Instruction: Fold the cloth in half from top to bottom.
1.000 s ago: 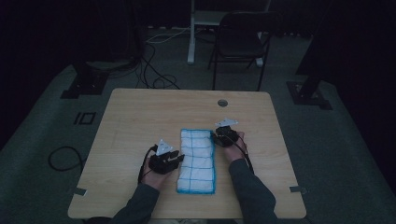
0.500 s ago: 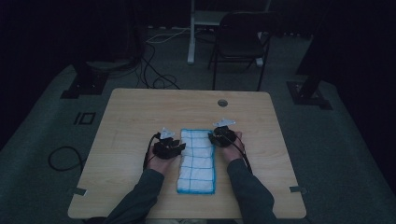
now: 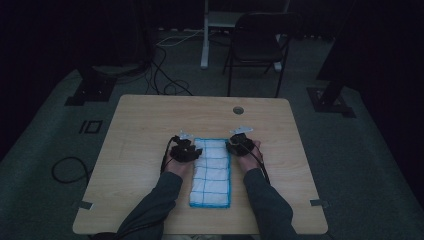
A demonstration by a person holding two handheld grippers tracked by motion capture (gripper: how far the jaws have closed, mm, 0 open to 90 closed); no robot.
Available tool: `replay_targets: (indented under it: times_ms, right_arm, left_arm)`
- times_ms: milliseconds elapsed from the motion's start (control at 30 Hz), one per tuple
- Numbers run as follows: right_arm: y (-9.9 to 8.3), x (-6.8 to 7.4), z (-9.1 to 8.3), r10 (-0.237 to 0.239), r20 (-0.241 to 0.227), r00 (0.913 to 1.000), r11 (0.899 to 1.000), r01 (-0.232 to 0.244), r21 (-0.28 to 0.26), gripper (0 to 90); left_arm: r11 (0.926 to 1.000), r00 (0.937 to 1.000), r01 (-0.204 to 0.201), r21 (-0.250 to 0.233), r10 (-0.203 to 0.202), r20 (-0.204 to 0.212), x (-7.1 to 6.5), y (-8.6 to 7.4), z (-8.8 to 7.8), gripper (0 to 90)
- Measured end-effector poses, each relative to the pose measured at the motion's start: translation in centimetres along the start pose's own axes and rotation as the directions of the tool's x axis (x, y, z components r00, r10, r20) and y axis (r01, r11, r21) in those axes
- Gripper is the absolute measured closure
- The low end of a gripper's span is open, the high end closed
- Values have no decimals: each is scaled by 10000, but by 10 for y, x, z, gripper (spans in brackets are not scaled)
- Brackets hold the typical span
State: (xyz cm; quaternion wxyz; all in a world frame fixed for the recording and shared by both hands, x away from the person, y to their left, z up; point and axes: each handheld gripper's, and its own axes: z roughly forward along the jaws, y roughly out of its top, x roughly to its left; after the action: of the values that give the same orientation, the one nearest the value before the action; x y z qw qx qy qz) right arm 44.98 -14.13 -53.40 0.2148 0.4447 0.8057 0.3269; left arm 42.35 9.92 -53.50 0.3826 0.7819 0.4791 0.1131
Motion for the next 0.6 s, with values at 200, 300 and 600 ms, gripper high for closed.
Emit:
replay_targets:
  times_ms: [200,300,600]
  right_arm:
    - [2,1,-1,151,-395,9991,9998,-156,-137,594]
    - [6,6,1,-6,-501,9987,9999,-1,-141,562]
    - [10,6,12,467,-693,9965,9985,-446,323,464]
  left_arm:
    - [9999,9998,12,104,-10,-206,2,7,8,609]
    - [9999,9995,37,107,-34,-306,4,10,12,607]
    - [10000,9979,37,84,-31,-643,8,18,19,553]
